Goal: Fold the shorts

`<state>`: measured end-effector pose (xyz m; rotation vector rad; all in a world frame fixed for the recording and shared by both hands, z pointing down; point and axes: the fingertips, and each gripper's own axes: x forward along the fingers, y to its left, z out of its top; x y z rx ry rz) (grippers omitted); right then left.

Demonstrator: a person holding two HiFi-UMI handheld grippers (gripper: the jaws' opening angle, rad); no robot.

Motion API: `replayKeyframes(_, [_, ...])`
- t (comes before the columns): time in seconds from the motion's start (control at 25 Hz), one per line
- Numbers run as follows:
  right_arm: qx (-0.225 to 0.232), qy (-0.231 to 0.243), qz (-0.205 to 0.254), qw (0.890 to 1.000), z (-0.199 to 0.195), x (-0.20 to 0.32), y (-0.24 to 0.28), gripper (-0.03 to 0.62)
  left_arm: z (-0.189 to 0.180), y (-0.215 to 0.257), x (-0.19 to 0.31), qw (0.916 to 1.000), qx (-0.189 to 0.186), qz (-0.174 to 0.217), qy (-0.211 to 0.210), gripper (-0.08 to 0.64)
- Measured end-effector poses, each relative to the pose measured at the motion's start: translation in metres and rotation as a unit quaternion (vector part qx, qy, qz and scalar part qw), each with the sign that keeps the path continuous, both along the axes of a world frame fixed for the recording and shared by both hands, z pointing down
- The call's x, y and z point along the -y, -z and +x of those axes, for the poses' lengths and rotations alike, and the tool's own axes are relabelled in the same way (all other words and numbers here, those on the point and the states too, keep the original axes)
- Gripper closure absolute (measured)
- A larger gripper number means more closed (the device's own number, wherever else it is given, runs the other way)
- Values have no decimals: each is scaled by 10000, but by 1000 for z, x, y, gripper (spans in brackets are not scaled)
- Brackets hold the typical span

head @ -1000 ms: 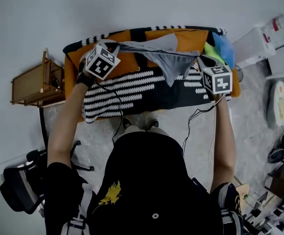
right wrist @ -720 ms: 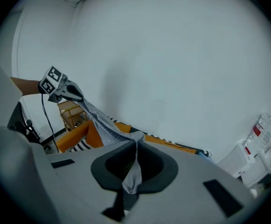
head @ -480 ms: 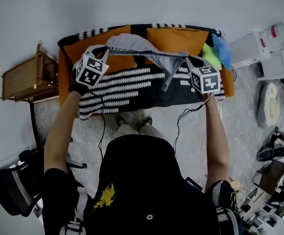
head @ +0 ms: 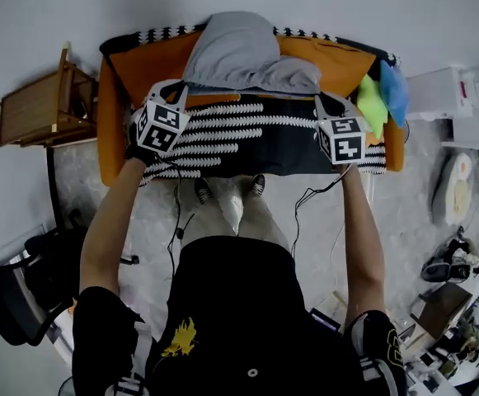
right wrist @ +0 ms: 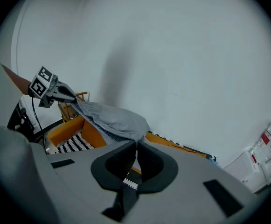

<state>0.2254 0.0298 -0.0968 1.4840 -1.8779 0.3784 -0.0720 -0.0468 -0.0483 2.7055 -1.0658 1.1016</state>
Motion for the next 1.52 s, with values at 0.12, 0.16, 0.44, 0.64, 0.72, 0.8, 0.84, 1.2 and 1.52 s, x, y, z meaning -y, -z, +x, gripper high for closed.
replayKeyframes(0.12, [-147, 38, 121, 9998, 3, 8, -22, 565, 2, -26, 2, 9998, -4, 85, 161, 537])
replayKeyframes(0.16, [-200, 32, 161, 9997, 4, 9, -32, 565, 4, -35, 4, 9997, 9, 136, 194, 537])
replayKeyframes(0.44, [-190, -258, -106, 9994, 17, -10, -117, 565, 23, -117, -12, 9996, 268, 2, -7, 537])
replayKeyframes(0.64, [-98, -289, -447, 9985, 12, -38, -140, 565, 20, -148, -45, 9988, 350, -327, -66, 537])
replayKeyframes(0.72, [-59, -212, -522, 9984, 8, -46, -141, 565, 14, -152, -57, 9984, 330, -448, -17, 537])
replayKeyframes(0.8, [-62, -105, -548, 9984, 4, -46, -141, 565, 8, -151, -65, 9982, 324, -504, 16, 537])
replayKeyframes(0.84, [-83, -53, -534, 9985, 3, -42, -140, 565, 6, -149, -65, 9983, 320, -494, 29, 537])
replayKeyframes(1.2, [-105, 310, 237, 9992, -14, 81, -84, 565, -20, -70, 35, 9983, 256, 250, 469, 537])
replayKeyframes(1.52, [-245, 543, 1097, 9922, -29, 96, -32, 565, -32, -20, 39, 9957, 40, 728, 567, 537])
